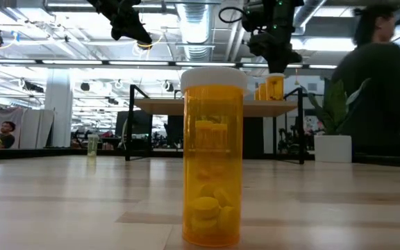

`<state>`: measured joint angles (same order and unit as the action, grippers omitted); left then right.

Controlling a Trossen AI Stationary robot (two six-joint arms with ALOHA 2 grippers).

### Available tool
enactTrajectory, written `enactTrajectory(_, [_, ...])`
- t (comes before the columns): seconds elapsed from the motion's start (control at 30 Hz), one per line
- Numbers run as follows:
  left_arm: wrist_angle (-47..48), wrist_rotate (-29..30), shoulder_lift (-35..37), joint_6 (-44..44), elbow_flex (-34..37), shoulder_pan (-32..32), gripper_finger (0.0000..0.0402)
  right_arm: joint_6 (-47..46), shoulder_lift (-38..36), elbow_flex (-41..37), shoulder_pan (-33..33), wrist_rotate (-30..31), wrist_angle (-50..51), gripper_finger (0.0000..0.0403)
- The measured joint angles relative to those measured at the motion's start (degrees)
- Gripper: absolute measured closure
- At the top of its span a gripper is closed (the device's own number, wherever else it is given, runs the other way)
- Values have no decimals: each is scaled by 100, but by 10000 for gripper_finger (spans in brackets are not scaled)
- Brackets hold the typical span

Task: Pick and place medicine bottles onto shelf by color
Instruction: Adjust the large orange pill bottles on the shelf

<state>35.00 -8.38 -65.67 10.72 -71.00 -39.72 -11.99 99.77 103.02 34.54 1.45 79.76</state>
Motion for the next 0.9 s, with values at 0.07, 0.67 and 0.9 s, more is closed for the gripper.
enactTrajectory(0.07, [0, -2, 0, 0, 0, 0, 401, 0, -7, 0, -4, 0, -87, 403])
enactTrajectory(0.67, [0, -2, 0, 14, 0, 0, 401, 46, -66, 206, 13, 0, 190, 403])
enactTrajectory(0.9, [-26, 6, 0, 52, 0, 0, 402, -40, -429, 713, -213, -119, 331, 403])
